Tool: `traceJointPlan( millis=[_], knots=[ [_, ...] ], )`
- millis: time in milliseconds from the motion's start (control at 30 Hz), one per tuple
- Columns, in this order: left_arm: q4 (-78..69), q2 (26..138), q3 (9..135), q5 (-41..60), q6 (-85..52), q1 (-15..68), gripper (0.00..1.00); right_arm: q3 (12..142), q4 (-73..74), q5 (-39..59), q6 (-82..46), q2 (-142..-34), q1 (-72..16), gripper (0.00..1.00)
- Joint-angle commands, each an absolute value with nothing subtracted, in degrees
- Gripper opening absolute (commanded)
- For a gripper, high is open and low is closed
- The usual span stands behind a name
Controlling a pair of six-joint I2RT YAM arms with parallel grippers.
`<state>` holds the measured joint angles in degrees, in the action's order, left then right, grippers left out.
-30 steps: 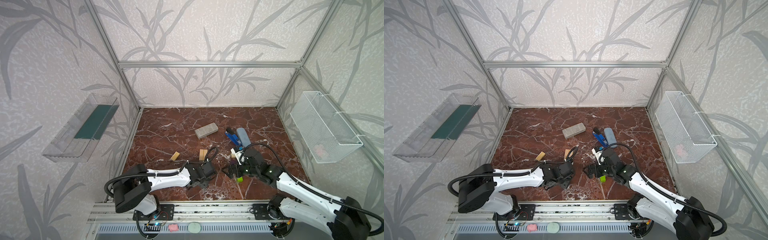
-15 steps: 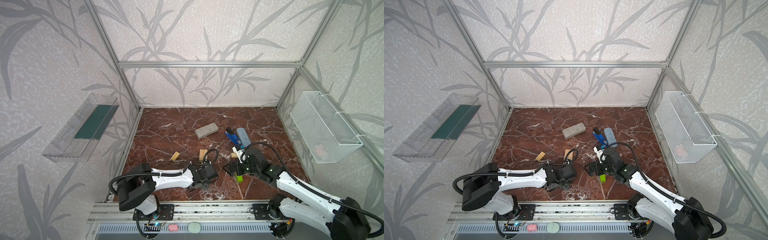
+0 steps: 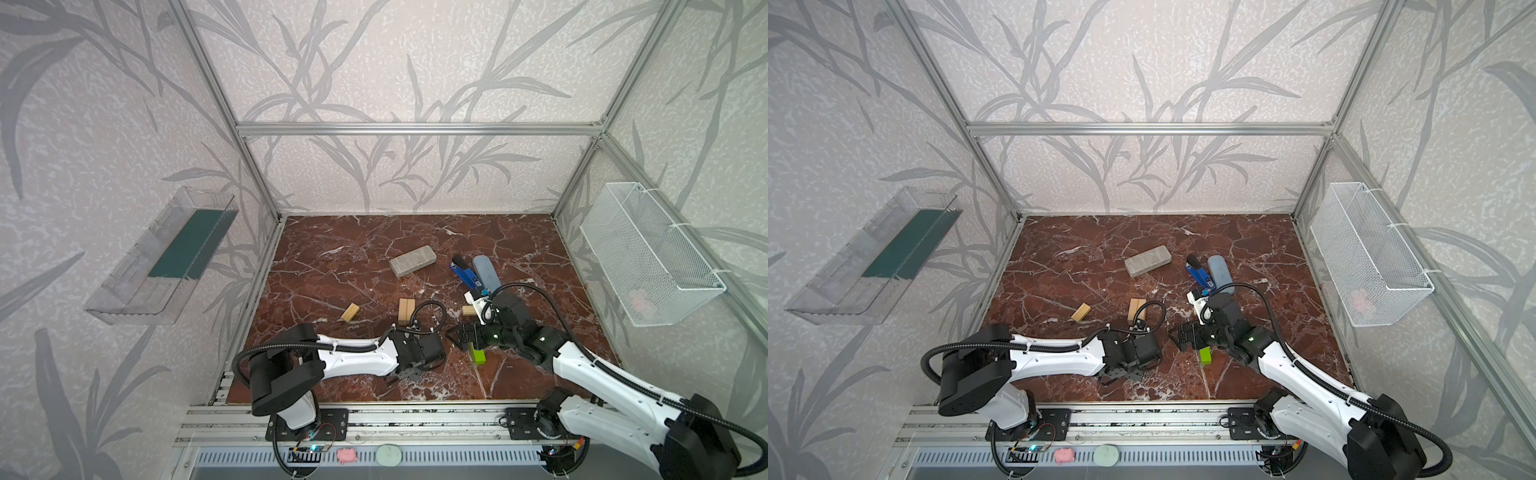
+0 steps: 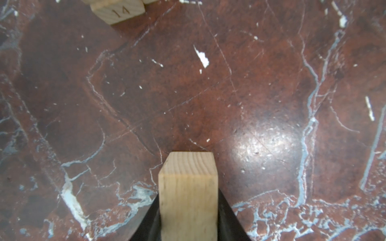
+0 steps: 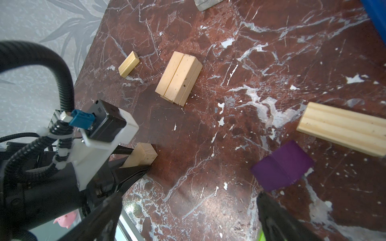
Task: Build the wood block tower
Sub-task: 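Lift the small block with the left gripper and carry it over the group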
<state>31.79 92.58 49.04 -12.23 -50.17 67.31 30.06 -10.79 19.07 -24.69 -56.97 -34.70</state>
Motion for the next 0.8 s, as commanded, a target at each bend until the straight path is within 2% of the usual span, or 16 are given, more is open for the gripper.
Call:
traceJointPlan(
  millis=[0, 233, 533, 767],
  knots=[
    [33.8, 92.6, 49.5, -14.2, -51.1, 67.5, 0.29, 32.0, -10.8, 20.2, -23.3, -57.0, -34.2, 0.99],
    [35.0, 86.4, 49.0, -14.6, -51.5, 67.5, 0.17, 33.7, -10.5, 20.2, -21.8, -57.7, -34.2, 0.99],
    [42.5, 75.7, 50.8, -20.8, -51.7, 66.5, 0.03, 35.2, -4.6, 19.5, -23.3, -61.4, -34.3, 0.99],
    [43.0, 73.4, 57.5, -17.7, -47.6, 59.3, 0.0, 31.1, 5.7, 18.3, -21.4, -64.6, -34.3, 0.99]
  ],
)
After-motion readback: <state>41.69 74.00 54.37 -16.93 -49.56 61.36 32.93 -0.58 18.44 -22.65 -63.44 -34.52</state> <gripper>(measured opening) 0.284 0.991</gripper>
